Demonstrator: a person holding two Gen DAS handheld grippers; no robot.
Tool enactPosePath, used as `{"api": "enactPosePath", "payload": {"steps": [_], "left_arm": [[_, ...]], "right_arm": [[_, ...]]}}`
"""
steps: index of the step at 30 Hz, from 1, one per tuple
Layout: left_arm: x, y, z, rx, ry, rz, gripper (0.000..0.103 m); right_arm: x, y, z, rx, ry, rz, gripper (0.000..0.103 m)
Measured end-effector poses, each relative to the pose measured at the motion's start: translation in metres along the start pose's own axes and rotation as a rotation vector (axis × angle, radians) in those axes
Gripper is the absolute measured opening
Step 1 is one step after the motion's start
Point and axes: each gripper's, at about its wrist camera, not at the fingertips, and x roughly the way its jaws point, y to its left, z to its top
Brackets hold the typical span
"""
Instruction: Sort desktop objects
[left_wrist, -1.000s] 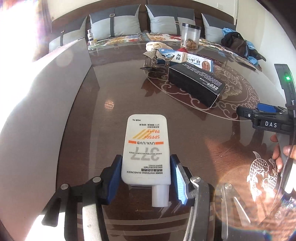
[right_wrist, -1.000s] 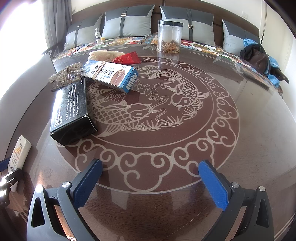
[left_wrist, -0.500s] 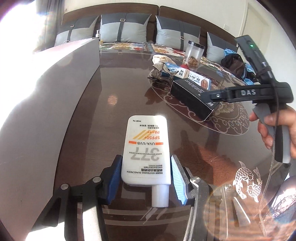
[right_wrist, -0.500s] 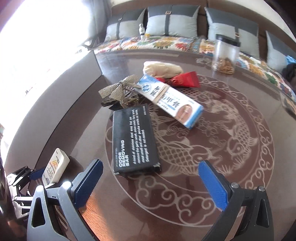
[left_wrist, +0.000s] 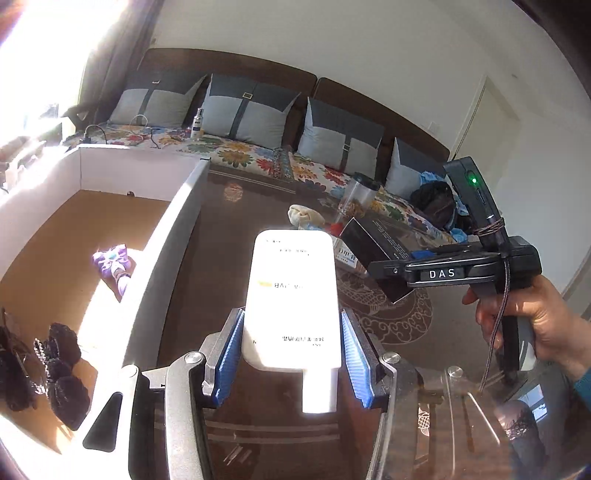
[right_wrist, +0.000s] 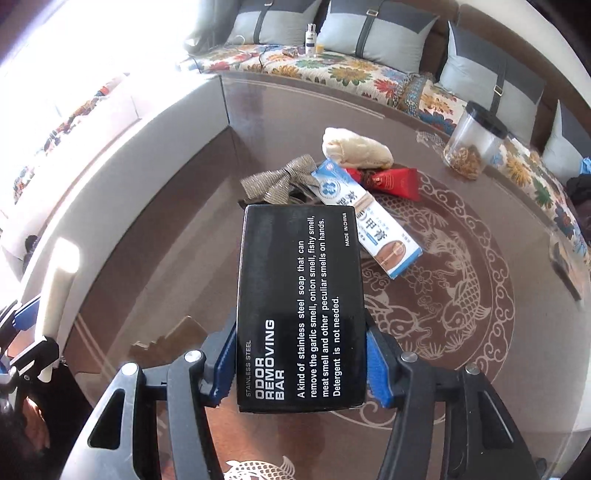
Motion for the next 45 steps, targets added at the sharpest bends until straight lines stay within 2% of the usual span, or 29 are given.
{"api": "enactPosePath", "payload": {"steps": [3, 5, 8, 11, 13, 16, 19, 21, 25, 27, 29, 31, 34, 37, 38, 41, 43, 45], "left_arm": [[-0.036, 0.029, 0.024, -0.037, -0.053, 0.033, 0.051], [-0.056, 0.057, 0.036, -0.049, -0.078, 0.1, 0.051], [-0.074, 0.109, 0.045, -0.102, -0.068, 0.202, 0.051], [-0.076, 0.154, 0.046, -0.137, -0.021, 0.301, 0.051], [-0.067, 0.175, 0.042, -0.159, 0.029, 0.33, 0.051], [-0.048, 0.191, 0.035, -0.17, 0.113, 0.362, 0.051], [-0.033, 0.204, 0.024, -0.179, 0.207, 0.417, 0.052], [-0.028, 0.207, 0.016, -0.19, 0.238, 0.445, 0.057], [-0.04, 0.195, 0.012, -0.204, 0.194, 0.449, 0.059], [-0.046, 0.174, 0.015, -0.174, 0.168, 0.429, 0.059], [-0.05, 0.145, 0.017, -0.137, 0.142, 0.379, 0.06], [-0.049, 0.109, 0.019, -0.096, 0.126, 0.309, 0.071], [-0.039, 0.046, 0.015, -0.014, 0.112, 0.202, 0.086], [-0.007, -0.009, -0.001, 0.041, 0.163, 0.093, 0.097], [0.01, -0.024, -0.01, 0.052, 0.193, 0.07, 0.097], [0.071, -0.057, -0.042, 0.09, 0.286, 0.068, 0.097], [0.109, -0.07, -0.061, 0.095, 0.334, 0.086, 0.096], [0.138, -0.081, -0.071, 0.095, 0.353, 0.104, 0.096]], "right_arm": [[-0.034, 0.04, 0.024, -0.032, -0.066, 0.054, 0.059], [-0.05, 0.074, 0.041, -0.055, -0.104, 0.111, 0.059], [-0.059, 0.136, 0.062, -0.091, -0.142, 0.222, 0.059], [-0.051, 0.199, 0.074, -0.153, -0.163, 0.286, 0.059], [-0.036, 0.234, 0.077, -0.173, -0.147, 0.321, 0.059], [-0.009, 0.276, 0.074, -0.213, -0.109, 0.323, 0.059], [0.018, 0.3, 0.069, -0.251, -0.058, 0.311, 0.06], [0.029, 0.303, 0.066, -0.251, -0.04, 0.294, 0.062], [0.01, 0.277, 0.064, -0.193, -0.119, 0.301, 0.074], [-0.009, 0.253, 0.055, -0.189, -0.196, 0.264, 0.087], [-0.024, 0.224, 0.039, -0.183, -0.271, 0.2, 0.095], [-0.03, 0.188, 0.016, -0.159, -0.306, 0.117, 0.1], [-0.021, 0.12, -0.033, -0.085, -0.291, 0.008, 0.1], [-0.004, 0.049, -0.088, 0.022, -0.231, -0.107, 0.1], [0.002, 0.025, -0.105, 0.065, -0.207, -0.141, 0.1], [0.012, -0.038, -0.145, 0.192, -0.173, -0.216, 0.1], [0.012, -0.07, -0.161, 0.261, -0.187, -0.251, 0.1], [0.013, -0.098, -0.166, 0.344, -0.179, -0.245, 0.1]]}}
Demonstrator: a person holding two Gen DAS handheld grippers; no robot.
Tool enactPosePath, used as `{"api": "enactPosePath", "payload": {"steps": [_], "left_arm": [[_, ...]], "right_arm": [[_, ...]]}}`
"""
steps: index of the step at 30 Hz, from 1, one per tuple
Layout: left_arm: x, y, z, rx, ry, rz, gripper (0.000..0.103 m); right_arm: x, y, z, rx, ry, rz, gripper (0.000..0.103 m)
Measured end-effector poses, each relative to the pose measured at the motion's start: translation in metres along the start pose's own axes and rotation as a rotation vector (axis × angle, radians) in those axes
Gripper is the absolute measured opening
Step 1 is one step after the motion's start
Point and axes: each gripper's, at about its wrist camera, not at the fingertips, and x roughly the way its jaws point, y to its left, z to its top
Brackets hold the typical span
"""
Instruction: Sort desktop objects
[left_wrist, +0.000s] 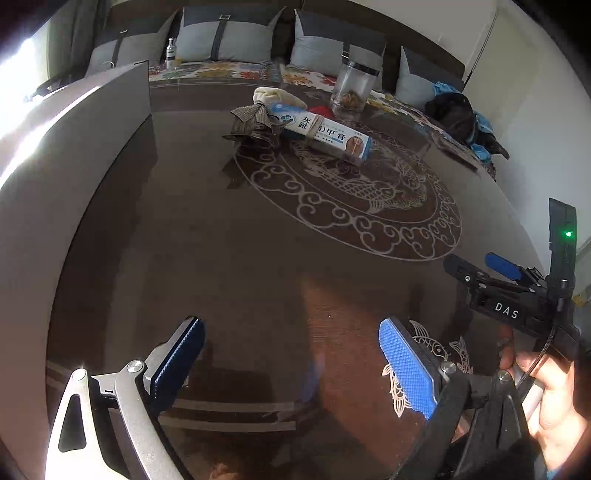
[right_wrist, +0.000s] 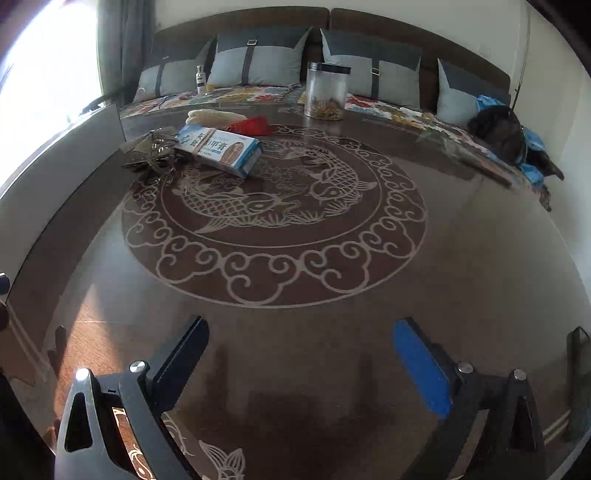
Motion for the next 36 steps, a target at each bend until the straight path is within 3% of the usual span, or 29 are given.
{"api": "enactPosePath", "payload": {"steps": [4, 9, 13, 16, 36], "left_arm": [[0.032, -0.024, 0.018, 0.034, -0.014, 0.048, 0.096], [0.057, -0.042, 0.044, 0.083, -0.032, 0.084, 0.096], [0.073, -0.055, 0.053, 0.159, -0.043, 0.151, 0.099], [0.078, -0.058, 0.06, 0.153, -0.042, 0.149, 0.103], [0.082, -0.06, 0.064, 0.136, -0.055, 0.157, 0.103]], "right_arm": [[0.003, -0.018, 0.013, 0.07, -0.018, -0.02, 0.1], [0.023, -0.024, 0.016, 0.104, 0.052, -0.03, 0.1], [0.028, -0.027, 0.016, 0.115, 0.054, -0.04, 0.1], [0.031, -0.028, 0.014, 0.127, 0.055, -0.059, 0.101], [0.033, -0.03, 0.014, 0.146, 0.051, -0.07, 0.103]]}}
